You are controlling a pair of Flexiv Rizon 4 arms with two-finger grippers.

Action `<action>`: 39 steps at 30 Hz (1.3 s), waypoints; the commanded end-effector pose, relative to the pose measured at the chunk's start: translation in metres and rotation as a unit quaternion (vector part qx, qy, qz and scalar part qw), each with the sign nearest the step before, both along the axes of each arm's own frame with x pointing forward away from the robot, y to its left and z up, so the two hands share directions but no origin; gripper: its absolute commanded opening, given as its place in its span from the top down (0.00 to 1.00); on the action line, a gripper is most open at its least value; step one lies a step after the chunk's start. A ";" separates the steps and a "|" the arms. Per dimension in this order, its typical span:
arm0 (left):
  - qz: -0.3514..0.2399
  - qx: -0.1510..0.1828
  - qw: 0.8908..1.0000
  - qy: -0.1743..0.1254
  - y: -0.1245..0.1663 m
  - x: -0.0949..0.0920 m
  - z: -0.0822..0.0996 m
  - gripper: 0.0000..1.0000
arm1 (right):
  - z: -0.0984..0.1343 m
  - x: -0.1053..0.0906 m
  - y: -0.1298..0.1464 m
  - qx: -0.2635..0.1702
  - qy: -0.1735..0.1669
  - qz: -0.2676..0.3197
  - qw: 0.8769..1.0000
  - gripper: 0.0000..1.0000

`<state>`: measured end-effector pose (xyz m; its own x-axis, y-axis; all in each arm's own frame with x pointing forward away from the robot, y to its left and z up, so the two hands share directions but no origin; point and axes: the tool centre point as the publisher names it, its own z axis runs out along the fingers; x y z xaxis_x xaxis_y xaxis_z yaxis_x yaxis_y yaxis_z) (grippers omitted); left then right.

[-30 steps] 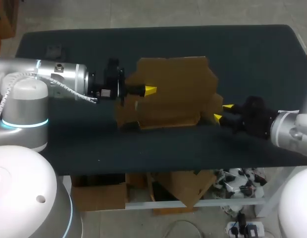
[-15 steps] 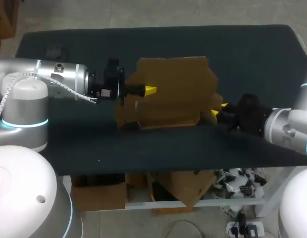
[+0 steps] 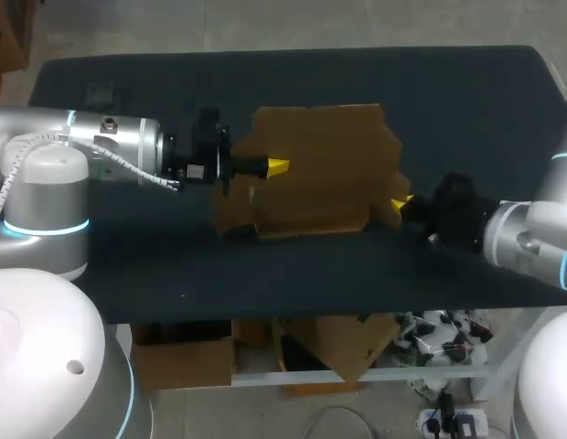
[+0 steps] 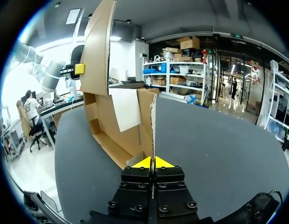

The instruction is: Assemble the packaging by folding the flat box into shape, placing the metal phone stand inside, and closing the box properly

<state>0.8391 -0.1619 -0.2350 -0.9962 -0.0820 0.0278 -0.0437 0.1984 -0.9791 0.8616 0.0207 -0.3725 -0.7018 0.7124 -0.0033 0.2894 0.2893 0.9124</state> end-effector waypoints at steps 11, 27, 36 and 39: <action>-0.001 0.001 1.000 0.000 0.000 0.001 -0.006 1.00 | -0.002 -0.006 0.009 0.002 -0.005 -0.012 1.000 1.00; -0.001 0.001 1.000 0.000 0.000 0.001 -0.006 1.00 | -0.002 -0.007 0.013 0.002 -0.005 -0.017 1.000 1.00; -0.001 0.001 1.000 0.000 0.000 0.001 -0.006 1.00 | -0.001 -0.008 0.019 0.000 -0.006 -0.019 1.000 0.95; -0.001 0.001 1.000 0.000 0.000 0.001 -0.006 1.00 | -0.001 -0.009 0.021 0.000 -0.007 -0.021 1.000 0.85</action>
